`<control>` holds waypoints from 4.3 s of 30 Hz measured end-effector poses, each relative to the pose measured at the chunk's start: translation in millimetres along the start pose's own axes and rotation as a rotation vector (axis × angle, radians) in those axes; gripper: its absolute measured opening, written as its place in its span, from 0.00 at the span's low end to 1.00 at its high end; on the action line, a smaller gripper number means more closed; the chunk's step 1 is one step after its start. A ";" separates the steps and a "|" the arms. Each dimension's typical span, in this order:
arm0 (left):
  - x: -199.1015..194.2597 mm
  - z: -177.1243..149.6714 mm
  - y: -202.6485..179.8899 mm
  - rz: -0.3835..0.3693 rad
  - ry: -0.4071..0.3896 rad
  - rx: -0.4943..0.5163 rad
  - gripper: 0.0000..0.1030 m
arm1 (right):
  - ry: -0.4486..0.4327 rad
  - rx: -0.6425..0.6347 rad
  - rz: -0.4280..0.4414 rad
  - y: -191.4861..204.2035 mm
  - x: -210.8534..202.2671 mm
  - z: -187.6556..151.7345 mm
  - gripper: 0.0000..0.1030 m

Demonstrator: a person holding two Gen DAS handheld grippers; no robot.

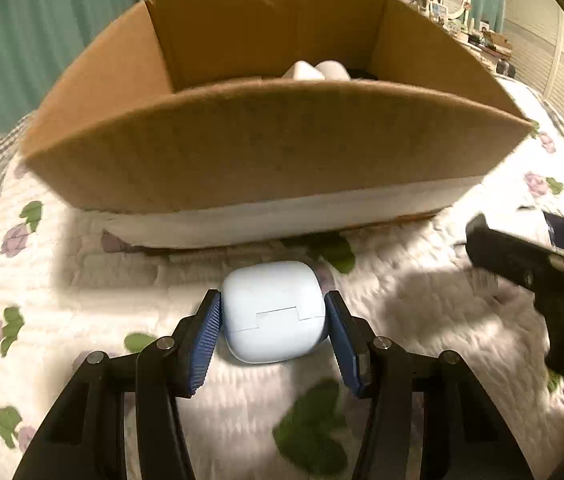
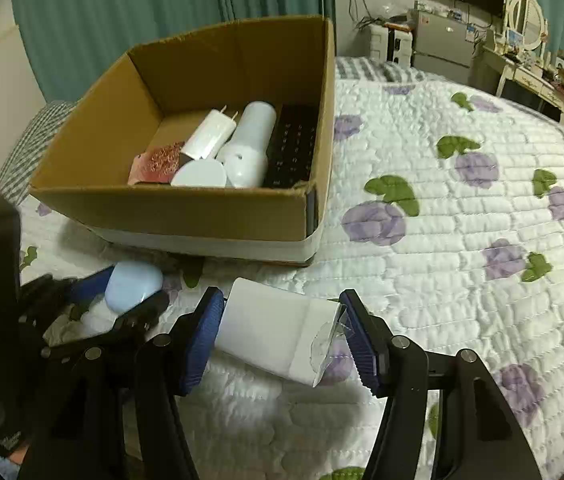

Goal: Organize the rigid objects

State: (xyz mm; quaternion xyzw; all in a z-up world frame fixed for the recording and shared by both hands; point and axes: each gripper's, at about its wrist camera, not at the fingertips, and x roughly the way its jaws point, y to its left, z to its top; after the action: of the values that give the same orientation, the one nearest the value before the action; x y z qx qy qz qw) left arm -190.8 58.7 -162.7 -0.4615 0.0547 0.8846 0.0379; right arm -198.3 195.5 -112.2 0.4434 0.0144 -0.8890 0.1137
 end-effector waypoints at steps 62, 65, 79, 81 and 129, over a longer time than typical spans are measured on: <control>-68.6 141.1 69.1 0.072 -0.306 -0.054 0.65 | -0.253 -0.120 0.105 18.7 -35.7 142.8 0.58; -86.0 141.2 79.2 0.108 -0.341 -0.044 0.65 | -0.233 -0.135 0.142 35.7 -27.5 156.5 0.58; -55.8 126.8 125.6 0.156 -0.294 -0.068 0.65 | 0.004 -0.177 0.142 96.2 83.9 184.0 0.59; -49.9 125.5 127.7 0.159 -0.288 -0.073 0.65 | 0.018 -0.196 0.137 100.0 88.5 182.6 0.63; -175.7 40.0 42.8 0.154 -0.704 -0.009 0.76 | -0.679 0.045 -0.078 10.0 -137.8 26.4 1.00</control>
State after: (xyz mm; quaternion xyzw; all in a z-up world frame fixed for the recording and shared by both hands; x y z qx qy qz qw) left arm -128.0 18.7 6.9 -0.1235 0.0689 0.9898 -0.0145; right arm -136.8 208.5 13.6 0.1237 -0.0269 -0.9896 0.0681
